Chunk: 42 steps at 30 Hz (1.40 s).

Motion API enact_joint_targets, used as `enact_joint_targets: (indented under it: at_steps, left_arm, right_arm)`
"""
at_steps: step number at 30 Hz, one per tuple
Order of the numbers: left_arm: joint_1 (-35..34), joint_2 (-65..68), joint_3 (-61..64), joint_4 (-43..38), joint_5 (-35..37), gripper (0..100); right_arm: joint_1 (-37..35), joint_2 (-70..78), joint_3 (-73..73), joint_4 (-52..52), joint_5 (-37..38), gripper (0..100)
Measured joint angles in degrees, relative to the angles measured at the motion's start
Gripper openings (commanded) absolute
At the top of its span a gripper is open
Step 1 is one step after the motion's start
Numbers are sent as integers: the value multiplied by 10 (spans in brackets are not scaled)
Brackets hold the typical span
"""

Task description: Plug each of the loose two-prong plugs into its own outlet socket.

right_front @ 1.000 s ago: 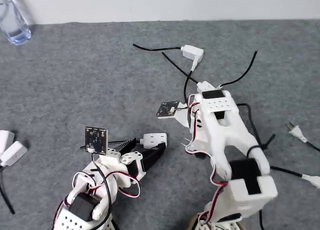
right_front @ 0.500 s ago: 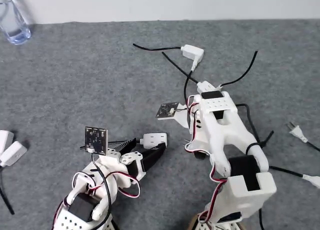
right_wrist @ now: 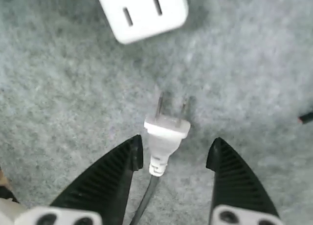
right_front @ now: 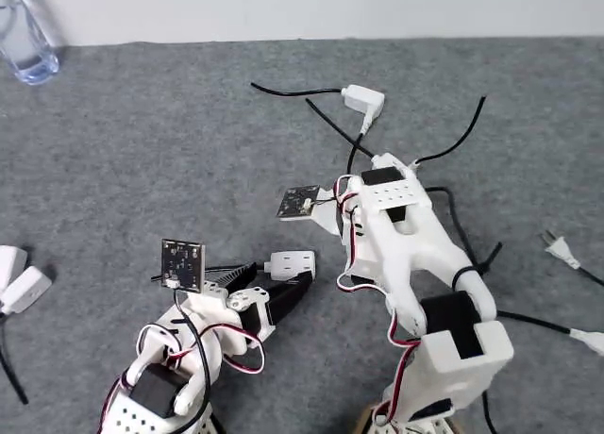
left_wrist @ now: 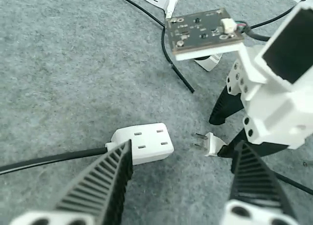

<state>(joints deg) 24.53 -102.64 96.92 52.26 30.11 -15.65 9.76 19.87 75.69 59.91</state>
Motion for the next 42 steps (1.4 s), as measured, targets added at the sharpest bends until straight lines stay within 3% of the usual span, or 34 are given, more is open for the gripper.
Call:
enact_joint_targets:
  at_steps: [16, 23, 26, 37, 42]
  left_arm:
    - [0, 0, 0, 0, 0, 312]
    - [0, 0, 0, 0, 0, 312]
    - [0, 0, 0, 0, 0, 312]
    - [0, 0, 0, 0, 0, 312]
    - [0, 0, 0, 0, 0, 312]
  right_arm:
    - [1, 78, -38, -1, -2, 214]
    - [2, 84, -48, -1, -2, 111]
    - [3, 87, -49, -6, -6, 6]
    - [3, 85, -49, -5, -34, 8]
    - [-15, 24, -39, 68, -52, 8]
